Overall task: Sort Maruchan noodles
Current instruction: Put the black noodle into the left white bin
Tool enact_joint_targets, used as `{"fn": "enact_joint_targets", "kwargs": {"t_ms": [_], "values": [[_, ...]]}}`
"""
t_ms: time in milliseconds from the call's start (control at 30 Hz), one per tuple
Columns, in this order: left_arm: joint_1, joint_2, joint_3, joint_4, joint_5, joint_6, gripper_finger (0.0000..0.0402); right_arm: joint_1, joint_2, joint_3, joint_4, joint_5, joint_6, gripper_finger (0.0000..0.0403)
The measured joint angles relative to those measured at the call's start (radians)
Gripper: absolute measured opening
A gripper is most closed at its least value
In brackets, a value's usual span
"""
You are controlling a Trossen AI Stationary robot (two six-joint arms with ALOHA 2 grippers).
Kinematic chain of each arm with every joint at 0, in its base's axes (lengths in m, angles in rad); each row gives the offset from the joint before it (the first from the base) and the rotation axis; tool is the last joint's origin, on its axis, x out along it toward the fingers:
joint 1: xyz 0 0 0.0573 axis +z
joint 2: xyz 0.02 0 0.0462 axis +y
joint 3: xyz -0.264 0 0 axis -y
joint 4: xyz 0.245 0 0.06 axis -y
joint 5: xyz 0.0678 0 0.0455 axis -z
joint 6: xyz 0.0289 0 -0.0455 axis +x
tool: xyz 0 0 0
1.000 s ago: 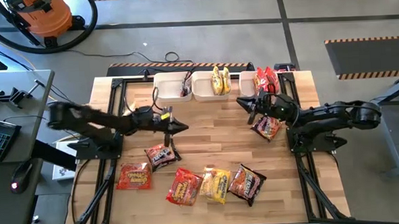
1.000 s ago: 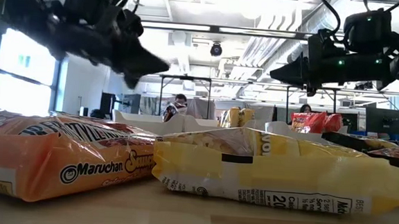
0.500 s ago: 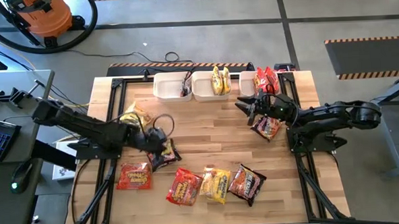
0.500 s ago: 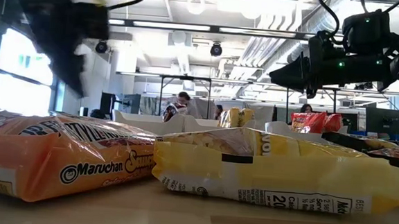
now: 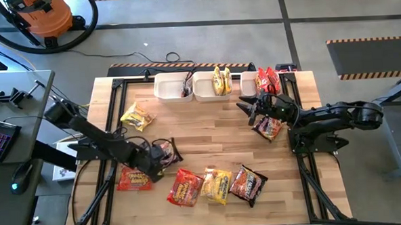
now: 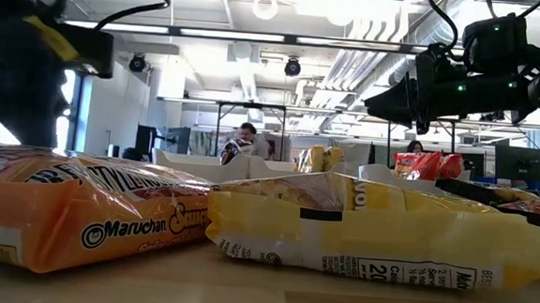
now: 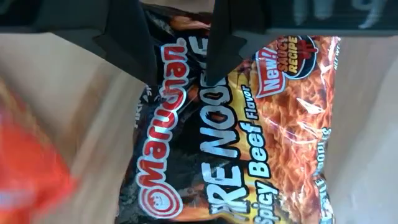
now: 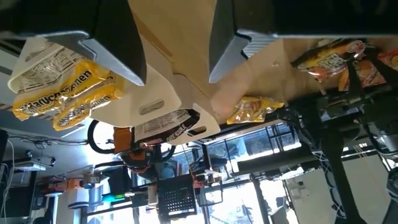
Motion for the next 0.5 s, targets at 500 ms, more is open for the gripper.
{"fn": "enact_joint_targets", "kwargs": {"t_ms": [500], "values": [[0.129,-0.104,-0.010,0.116,-0.144,0.285,0.0001,0.120,0.035,0.093,-0.081,0.037,-0.026,0.0165]]}}
